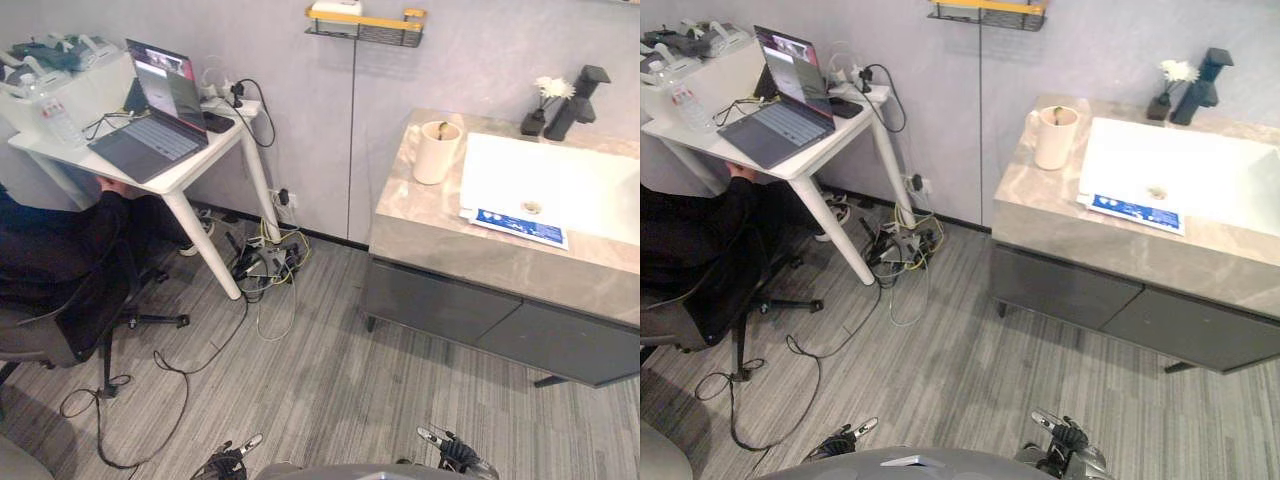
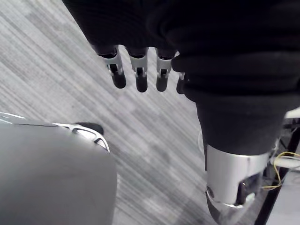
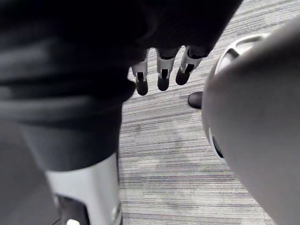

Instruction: Organize washtable

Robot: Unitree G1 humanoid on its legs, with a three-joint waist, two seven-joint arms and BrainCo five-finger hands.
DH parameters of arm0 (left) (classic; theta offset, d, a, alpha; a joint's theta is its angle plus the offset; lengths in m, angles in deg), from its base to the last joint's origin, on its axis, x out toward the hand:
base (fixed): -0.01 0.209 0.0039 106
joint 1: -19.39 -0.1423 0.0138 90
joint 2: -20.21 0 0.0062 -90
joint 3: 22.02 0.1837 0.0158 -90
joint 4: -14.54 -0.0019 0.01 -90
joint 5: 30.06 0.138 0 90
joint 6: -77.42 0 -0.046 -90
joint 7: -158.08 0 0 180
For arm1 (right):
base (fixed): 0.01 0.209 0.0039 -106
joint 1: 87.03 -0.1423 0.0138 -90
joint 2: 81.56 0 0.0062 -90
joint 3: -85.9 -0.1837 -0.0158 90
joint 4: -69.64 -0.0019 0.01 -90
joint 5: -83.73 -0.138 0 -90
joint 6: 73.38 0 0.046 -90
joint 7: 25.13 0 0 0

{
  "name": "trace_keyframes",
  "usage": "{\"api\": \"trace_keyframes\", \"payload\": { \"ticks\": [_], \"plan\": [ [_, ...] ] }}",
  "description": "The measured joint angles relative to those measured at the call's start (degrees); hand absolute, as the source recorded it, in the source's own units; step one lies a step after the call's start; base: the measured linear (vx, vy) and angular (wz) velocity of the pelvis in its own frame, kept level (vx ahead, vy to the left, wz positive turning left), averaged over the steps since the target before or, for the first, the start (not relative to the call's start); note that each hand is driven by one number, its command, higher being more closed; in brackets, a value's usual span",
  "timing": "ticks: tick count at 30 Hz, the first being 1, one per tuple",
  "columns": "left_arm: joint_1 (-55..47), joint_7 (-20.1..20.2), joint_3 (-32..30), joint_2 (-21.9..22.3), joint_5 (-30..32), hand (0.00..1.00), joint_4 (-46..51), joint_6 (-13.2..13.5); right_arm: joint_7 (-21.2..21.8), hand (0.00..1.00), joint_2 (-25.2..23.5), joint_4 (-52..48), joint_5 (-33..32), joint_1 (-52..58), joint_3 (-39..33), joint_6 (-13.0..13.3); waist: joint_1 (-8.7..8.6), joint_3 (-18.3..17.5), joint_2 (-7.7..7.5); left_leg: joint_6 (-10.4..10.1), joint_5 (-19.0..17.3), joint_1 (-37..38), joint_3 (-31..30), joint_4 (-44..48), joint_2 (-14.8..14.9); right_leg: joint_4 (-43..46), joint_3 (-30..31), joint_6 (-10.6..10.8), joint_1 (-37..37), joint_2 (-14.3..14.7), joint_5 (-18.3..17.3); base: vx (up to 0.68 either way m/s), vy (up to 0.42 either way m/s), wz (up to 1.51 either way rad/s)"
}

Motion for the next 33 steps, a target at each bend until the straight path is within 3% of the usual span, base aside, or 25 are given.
{"api": "trace_keyframes", "payload": {
  "ticks": [3,6,8,9,11,12,13,14,15,16,17,18,20,24,26,28,31,33],
  "plan": [
    [0.21,0.12,0.58,-0.1,0.01,0.0,0.06,-0.12,-0.02,0.0,-0.35,0.0,-0.01,0.77,0.12,0.0,0.08,0.6,-0.46,-0.48,0.09,-0.81,-0.23,3.41,2.54,-3.8,0.67,-1.16,2.01,2.73,0.85,-0.12,-0.125,-0.08],
    [0.41,0.12,1.14,-0.49,-0.12,0.0,2.64,-0.29,-0.02,0.0,-0.35,-0.02,-0.04,0.3,0.73,0.17,0.93,3.35,0.23,-0.98,-1.74,-7.85,-4.08,21.99,8.35,-5.16,5.13,-2.02,3.2,6.69,0.42,-0.2,-0.129,-0.32],
    [-1.23,0.13,0.96,0.25,-0.49,0.0,3.96,-0.37,0.13,0.0,1.03,0.04,-0.09,0.35,1.9,0.27,2.04,4.28,1.94,1.06,1.58,-13.54,-10.12,35.74,11.02,-4.88,9.68,-2.87,3.19,9.61,0.12,-0.18,-0.098,-0.98],
    [-1.86,0.14,0.91,0.55,-0.56,0.0,3.78,-0.39,0.17,0.0,0.97,-0.03,-0.15,0.16,2.15,0.3,2.25,4.54,1.44,0.88,2.3,-15.01,-12.22,37.79,10.42,-4.72,11.01,-2.87,3.14,9.74,0.12,-0.18,-0.051,-1.15],
    [-3.01,0.36,-0.15,1.57,-0.87,0.0,3.68,-0.49,0.18,0.0,2.2,0.06,-0.23,0.7,2.11,0.17,3.28,5.3,2.07,-3.03,-2.59,-15.62,-19.98,35.11,1.47,-3.92,16.9,-3.17,1.69,9.03,0.02,-0.1,0.063,-1.22],
    [-3.41,0.6,-0.44,2.01,-0.83,0.0,3.66,-0.5,0.31,0.0,2.43,0.01,-0.24,0.78,2.11,0.17,3.51,5.52,2.57,-3.3,-3.59,-15.43,-20.54,32.42,-0.16,-4.2,18.13,-3.27,1.41,9.08,0.08,0.01,0.149,-1.33],
    [-4.39,0.99,-1.28,2.9,-0.54,0.0,3.32,-0.71,0.83,0.0,2.76,-0.43,-0.53,1.01,2.02,0.25,3.43,5.8,4.09,-2.76,-4.2,-14.42,-19.83,23.85,-1.45,-5.78,19.21,-3.38,1.27,9.81,0.18,0.0,0.136,-1.26],
    [-5.74,1.19,-1.98,4.71,-0.24,0.0,2.69,-0.98,1.45,0.0,4.24,-1.8,-0.79,1.45,1.92,0.27,4.18,4.66,8.08,0.3,-2.74,-13.3,-19.57,13.62,0.11,-7.15,20.46,-2.64,1.35,13.45,0.7,0.04,0.141,-1.25],
    [-5.4,1.21,-2.68,4.74,0.03,0.0,1.33,-0.94,1.31,0.0,3.98,-2.04,-1.22,1.37,1.91,0.26,5.05,5.04,8.24,0.35,-2.99,-13.39,-18.33,13.64,0.64,-3.55,21.07,-3.06,0.16,13.69,0.32,0.11,0.037,-0.86],
    [-5.31,1.23,-3.97,4.27,0.71,0.0,0.13,-1.1,1.49,0.0,3.45,-2.05,-1.35,1.59,1.84,0.25,4.67,5.03,6.61,-0.57,-2.67,-12.76,-17.8,11.33,-0.27,4.35,21.47,-4.13,-0.83,13.43,-1.54,0.2,-0.01,-0.31],
    [-5.29,1.32,-4.83,3.98,1.07,0.0,-0.13,-1.13,1.43,0.0,3.11,-1.83,-1.35,1.93,1.45,0.22,4.6,4.83,5.61,-0.67,-2.55,-12.25,-18.28,11.09,-1.32,5.31,22.01,-4.52,0.34,12.96,-3.24,0.27,-0.09,0.11],
    [-5.46,1.25,-6.51,3.39,2.16,0.0,-0.25,-1.09,1.45,0.0,2.08,-1.62,-1.32,2.39,0.98,0.14,4.72,4.6,2.98,0.0,-3.05,-12.92,-18.98,12.45,-4.1,1.91,22.75,-4.85,3.39,11.55,-8.25,0.22,-0.037,0.22],
    [-5.95,1.29,-8.64,4.68,2.29,0.0,-0.84,-1.74,1.56,0.0,2.21,-1.15,-1.14,1.69,0.86,0.09,5.12,4.58,3.55,1.75,-3.45,-13.13,-22.15,13.14,-5.65,3.15,23.95,-4.41,3.11,11.62,-9.53,0.2,-0.016,-0.09],
    [-6.83,1.1,-8.29,3.93,2.28,0.0,-0.45,-1.88,2.38,0.0,1.41,-0.12,-1.07,2.0,-0.77,0.29,4.77,1.52,2.21,2.96,-4.13,-9.56,-20.96,8.99,-9.03,8.78,25.1,-1.74,1.49,8.08,-14.06,0.34,-0.025,-0.08],
    [-5.04,0.84,-4.14,2.34,2.1,0.0,1.18,-1.78,2.67,0.0,1.04,-0.14,-1.03,2.14,-1.13,0.4,4.45,1.11,1.53,3.73,-3.73,-6.36,-20.57,6.53,-9.87,22.11,26.14,2.16,-2.9,7.26,-15.39,0.34,-0.046,0.01],
    [-3.34,0.5,-0.88,1.26,1.7,0.0,3.18,-1.31,2.64,0.0,0.84,-0.13,-1.18,1.9,-1.11,0.45,3.75,1.5,0.77,4.3,-4.01,-3.17,-20.98,5.54,-9.37,32.2,25.6,3.56,-5.64,6.46,-14.0,0.21,-0.059,0.13],
    [0.12,0.2,2.62,0.78,1.72,0.0,4.1,-0.15,2.69,0.0,0.6,-0.16,-1.36,1.46,0.04,0.61,3.12,2.29,0.37,4.31,-4.02,3.52,-21.8,1.1,-7.32,39.94,17.46,-2.07,-8.52,2.43,-17.36,0.13,-0.143,0.01],
    [1.94,0.2,2.91,1.32,1.7,0.0,3.76,0.37,2.64,0.0,0.52,-1.03,-2.21,1.42,-0.01,0.72,1.96,2.42,0.45,4.25,-4.04,6.41,-22.69,-0.76,-3.59,35.32,15.15,-2.28,-11.51,2.38,-17.68,0.16,-0.212,0.06]
  ]
}}
